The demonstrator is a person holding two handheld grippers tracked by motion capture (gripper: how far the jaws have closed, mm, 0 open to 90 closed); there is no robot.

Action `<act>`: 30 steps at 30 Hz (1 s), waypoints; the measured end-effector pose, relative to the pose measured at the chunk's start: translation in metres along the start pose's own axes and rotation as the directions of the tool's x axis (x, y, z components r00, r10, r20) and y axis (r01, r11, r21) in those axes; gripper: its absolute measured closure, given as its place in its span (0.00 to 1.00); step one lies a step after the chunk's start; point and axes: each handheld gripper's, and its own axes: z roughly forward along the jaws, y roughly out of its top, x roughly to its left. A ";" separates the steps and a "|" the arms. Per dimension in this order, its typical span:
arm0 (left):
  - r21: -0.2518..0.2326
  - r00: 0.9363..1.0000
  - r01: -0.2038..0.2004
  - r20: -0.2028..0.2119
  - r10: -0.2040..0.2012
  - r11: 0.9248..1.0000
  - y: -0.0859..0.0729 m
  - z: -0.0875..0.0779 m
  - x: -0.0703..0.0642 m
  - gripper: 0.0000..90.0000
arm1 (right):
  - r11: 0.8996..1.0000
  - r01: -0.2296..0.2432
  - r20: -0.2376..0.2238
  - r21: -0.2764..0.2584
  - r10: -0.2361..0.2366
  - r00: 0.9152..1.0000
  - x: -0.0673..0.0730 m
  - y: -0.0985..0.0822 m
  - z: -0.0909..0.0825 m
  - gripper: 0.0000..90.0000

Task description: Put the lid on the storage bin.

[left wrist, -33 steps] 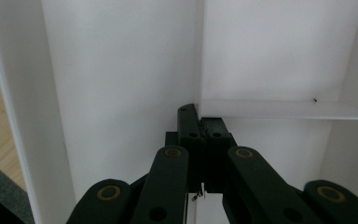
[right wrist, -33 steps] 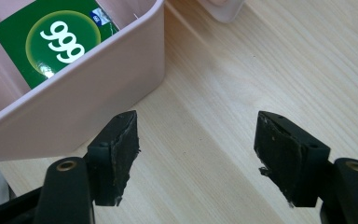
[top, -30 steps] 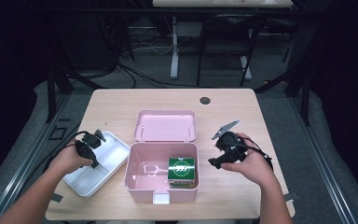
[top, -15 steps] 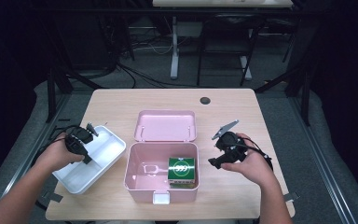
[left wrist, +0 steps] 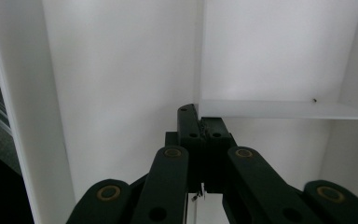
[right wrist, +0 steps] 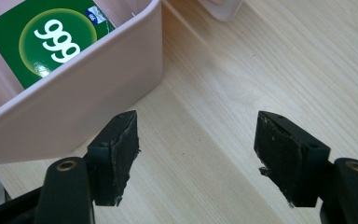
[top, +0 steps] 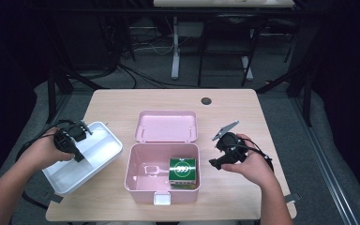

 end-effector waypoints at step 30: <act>-0.017 0.972 -0.234 -0.024 0.233 0.972 0.032 -0.049 -0.044 0.99 | 1.000 -0.005 0.006 0.012 0.005 1.000 -0.001 0.000 0.003 0.34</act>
